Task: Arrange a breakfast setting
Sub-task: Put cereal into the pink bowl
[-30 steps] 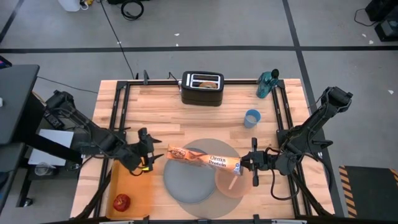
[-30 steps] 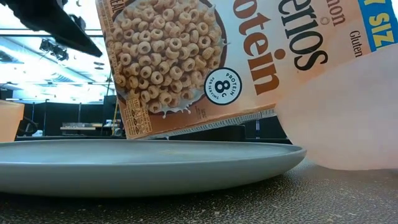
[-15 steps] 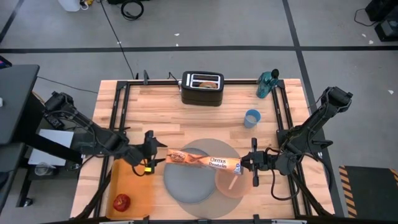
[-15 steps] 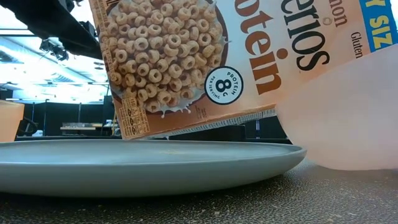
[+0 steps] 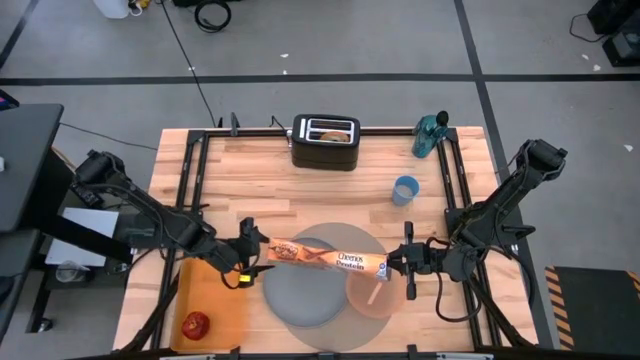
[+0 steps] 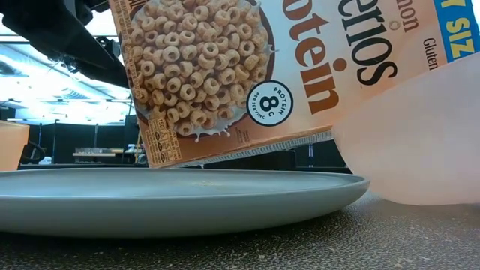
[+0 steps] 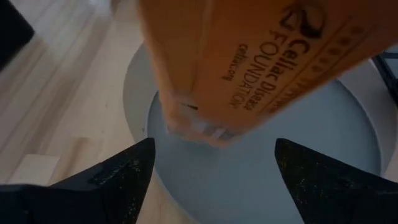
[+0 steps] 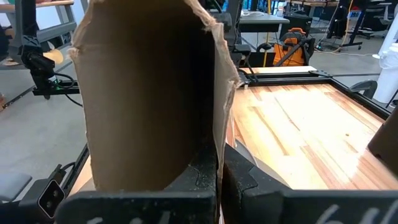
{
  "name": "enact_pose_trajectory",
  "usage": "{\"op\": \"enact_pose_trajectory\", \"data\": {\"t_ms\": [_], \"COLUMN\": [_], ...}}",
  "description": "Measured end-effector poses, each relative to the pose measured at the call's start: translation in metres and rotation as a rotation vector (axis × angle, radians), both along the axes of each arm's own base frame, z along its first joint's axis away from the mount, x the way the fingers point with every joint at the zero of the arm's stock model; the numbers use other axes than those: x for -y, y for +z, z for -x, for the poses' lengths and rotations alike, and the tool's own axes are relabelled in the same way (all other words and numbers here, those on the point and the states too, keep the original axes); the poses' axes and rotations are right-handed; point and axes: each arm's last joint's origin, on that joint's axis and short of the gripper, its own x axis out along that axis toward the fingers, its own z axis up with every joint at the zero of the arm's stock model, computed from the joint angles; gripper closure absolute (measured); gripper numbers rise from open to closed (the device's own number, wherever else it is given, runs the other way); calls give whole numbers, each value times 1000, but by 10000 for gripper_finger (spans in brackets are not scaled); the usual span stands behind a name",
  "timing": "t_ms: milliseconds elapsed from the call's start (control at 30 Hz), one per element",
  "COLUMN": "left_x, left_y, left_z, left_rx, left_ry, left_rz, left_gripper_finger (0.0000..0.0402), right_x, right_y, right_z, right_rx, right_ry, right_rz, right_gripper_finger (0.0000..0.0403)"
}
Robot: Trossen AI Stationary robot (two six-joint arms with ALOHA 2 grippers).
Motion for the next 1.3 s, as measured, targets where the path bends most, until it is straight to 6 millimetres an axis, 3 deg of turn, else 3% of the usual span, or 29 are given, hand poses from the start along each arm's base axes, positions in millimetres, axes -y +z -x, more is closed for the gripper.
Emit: {"op": "enact_pose_trajectory", "data": {"t_ms": [433,833,1300], "left_x": [-6,-5,-8], "left_y": [1,3,3], "left_z": [-15,-16,-14], "left_rx": [61,75,69], "left_ry": [-3,-49,-31], "left_rz": [-71,-99,-245], "left_gripper_finger": [53,83,82], "right_x": [0,0,-1], "right_y": [0,0,1], "right_z": [0,0,0], "right_rx": [-1,0,2], "right_ry": [1,9,24], "right_rz": [1,-3,-12], "right_gripper_finger": [396,396,396]}}
